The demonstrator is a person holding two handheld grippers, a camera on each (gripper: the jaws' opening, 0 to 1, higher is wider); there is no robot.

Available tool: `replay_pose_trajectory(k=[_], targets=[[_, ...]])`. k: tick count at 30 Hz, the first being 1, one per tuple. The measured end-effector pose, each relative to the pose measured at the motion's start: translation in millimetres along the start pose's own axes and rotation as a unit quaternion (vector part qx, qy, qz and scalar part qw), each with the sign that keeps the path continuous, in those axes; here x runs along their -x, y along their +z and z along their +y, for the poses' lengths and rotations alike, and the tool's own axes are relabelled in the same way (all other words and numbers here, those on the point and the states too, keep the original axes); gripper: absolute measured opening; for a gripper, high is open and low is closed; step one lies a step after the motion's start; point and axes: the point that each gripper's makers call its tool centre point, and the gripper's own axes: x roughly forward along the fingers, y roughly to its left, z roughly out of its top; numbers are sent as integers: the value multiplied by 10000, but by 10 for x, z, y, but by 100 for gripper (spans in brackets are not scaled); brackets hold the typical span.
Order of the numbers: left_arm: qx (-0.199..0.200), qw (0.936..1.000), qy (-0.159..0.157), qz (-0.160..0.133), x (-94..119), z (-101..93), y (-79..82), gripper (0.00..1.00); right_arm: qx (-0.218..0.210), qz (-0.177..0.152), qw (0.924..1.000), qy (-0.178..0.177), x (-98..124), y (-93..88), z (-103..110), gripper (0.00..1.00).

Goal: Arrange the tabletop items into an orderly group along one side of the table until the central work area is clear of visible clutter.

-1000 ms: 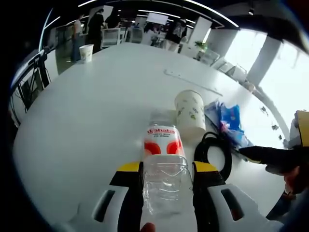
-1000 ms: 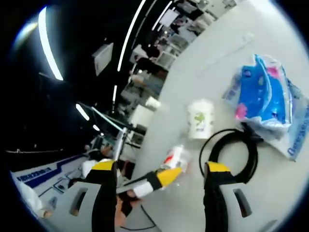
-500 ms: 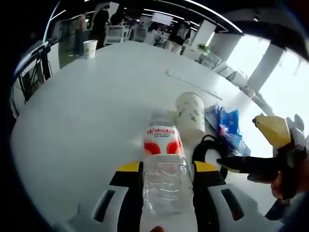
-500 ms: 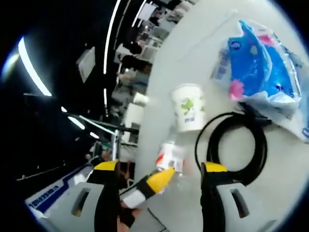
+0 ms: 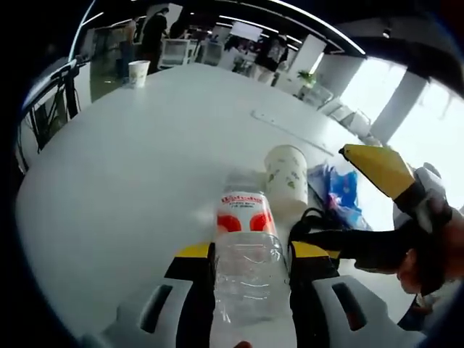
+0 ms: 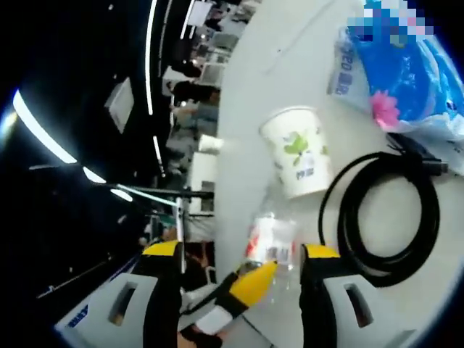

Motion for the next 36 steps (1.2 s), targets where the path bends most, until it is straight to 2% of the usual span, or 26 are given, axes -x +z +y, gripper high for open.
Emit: replay_pose_trajectory(k=[6,14,20,26,31,36], targets=[[-42,10000,-49,-50,21,-15,35,34,5,91,9999,-91,-70,-27,-27,61],[-52,9999,-72,-56,30,-12,35,34,-527,337,9978,-210,-268,-95,-142,62],[-73,9999,-94,-46,39,-2,37,34,-649,351,9971,-194,-372,-86,-140,62],[-30,9999,-152,-40,33,-6,38,34,-667,500,9960,-327,-446,-209,-184,62],[-80,9997,-218,-30,40,-47,30,34,-640,548,9956,-411,-523,-207,-233,58],[-101,9996,-261,-54,68,-22,61,34,-471,635,9955,-523,-520,-241,-312,47]])
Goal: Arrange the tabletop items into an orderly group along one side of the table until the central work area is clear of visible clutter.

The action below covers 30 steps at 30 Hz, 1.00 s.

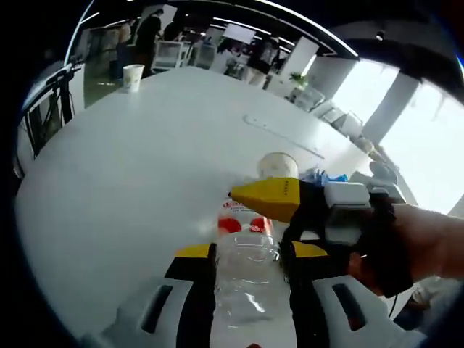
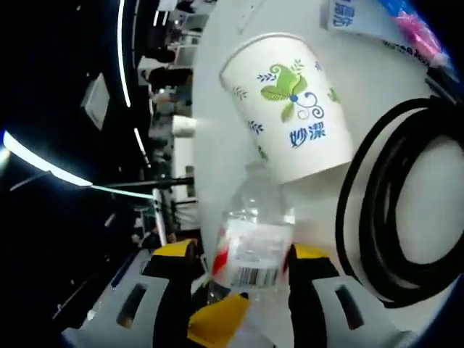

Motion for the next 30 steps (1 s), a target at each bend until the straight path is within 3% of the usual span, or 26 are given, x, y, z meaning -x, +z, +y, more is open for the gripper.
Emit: replay_pose_trajectory(k=[6,7,11,16,27,30], targets=[[-48,10000,-34,-46,41,3,32,34,284,36,9995,-131,-2,-22,-51,39],[-76,10000,-31,-31,47,-2,29,34,127,47,9999,-59,-4,-31,-14,38],[-143,9998,-43,-117,71,-3,65,35,611,-90,9981,46,15,-16,94,37],[-398,9988,-88,-253,113,-50,158,36,893,-287,9953,248,56,32,216,36],[-953,9944,-167,-422,154,-158,311,37,2042,-833,9732,657,223,169,548,33],[-1125,9929,-135,-361,152,-158,321,37,2463,-896,9625,704,250,178,608,32]])
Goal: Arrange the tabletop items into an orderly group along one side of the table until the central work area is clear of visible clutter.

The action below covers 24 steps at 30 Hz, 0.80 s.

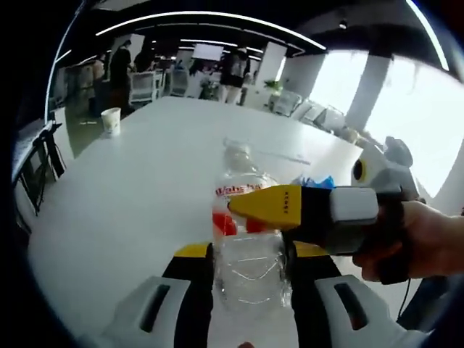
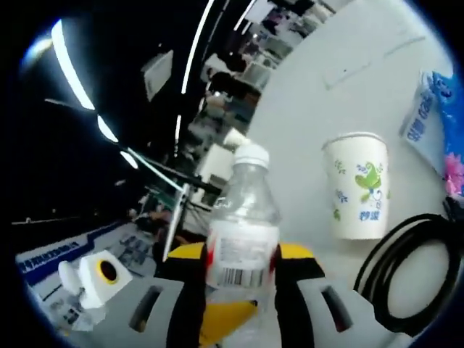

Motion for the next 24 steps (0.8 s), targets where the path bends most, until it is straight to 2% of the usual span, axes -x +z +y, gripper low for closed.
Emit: replay_pose_trajectory(k=[6,11,13,14,17,18,24], targets=[[-290,9996,-50,8,6,0,21,38,296,-108,9995,79,36,37,66,32],[-544,9985,-70,26,2,-31,61,38,745,-245,9968,184,70,97,123,31],[-618,9980,-162,14,-18,-51,80,39,953,-292,9947,252,92,123,155,31],[-635,9976,-264,-13,-36,-71,90,40,1190,-316,9918,336,106,137,187,31],[-617,9972,-379,-173,-66,-96,149,44,1369,-225,9891,486,128,86,270,32],[-629,9973,-365,-138,-71,-95,147,44,1491,-234,9874,467,128,83,275,32],[-819,9956,-382,-239,-59,-137,200,40,1601,-383,9847,564,194,124,302,32]])
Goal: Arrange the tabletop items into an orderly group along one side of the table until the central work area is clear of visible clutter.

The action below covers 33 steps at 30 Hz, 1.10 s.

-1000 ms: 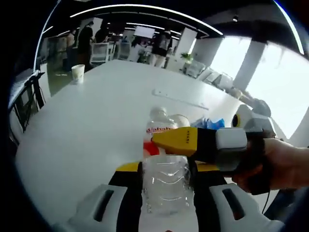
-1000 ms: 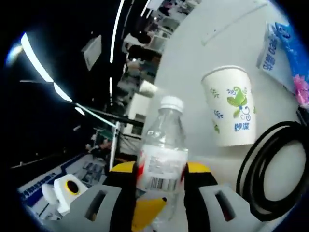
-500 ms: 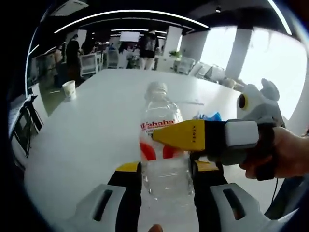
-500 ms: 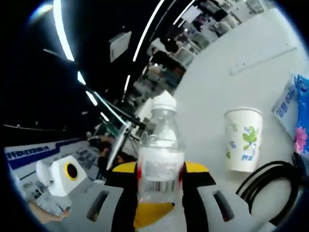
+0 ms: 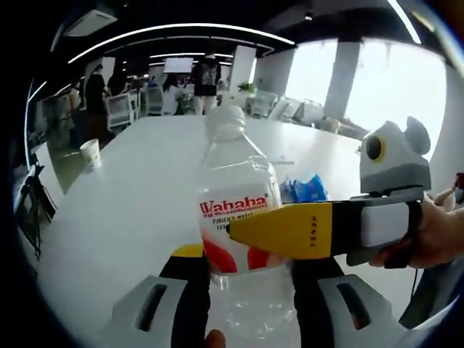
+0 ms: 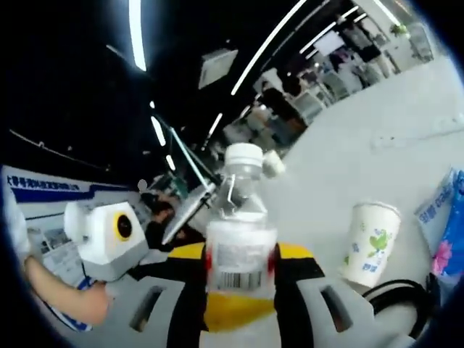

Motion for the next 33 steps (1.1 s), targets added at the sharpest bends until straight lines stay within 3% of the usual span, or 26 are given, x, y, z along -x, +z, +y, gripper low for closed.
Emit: replay_pose_trajectory(k=[4,7,9,11,13,19,25,33], targets=[[0,9998,91,-154,37,21,52,35,123,-22,9999,92,-2,58,54,35],[-51,9996,137,-235,53,27,76,34,-16,-85,9998,152,-5,120,91,36],[-22,9995,131,-277,58,28,89,34,283,-89,9995,124,-5,136,98,37],[-265,9994,136,-203,60,4,41,34,248,-269,9993,114,0,244,133,42],[-248,9994,125,-199,74,-19,-5,35,263,-446,9985,170,-9,373,178,49],[-257,9994,81,-205,94,-50,-61,35,381,-556,9976,161,-36,629,174,47],[-279,9992,53,-278,94,-46,-13,35,453,-529,9974,167,-42,685,197,44],[-285,9990,-21,-349,88,-48,-8,36,532,-234,9983,97,-78,623,174,20]])
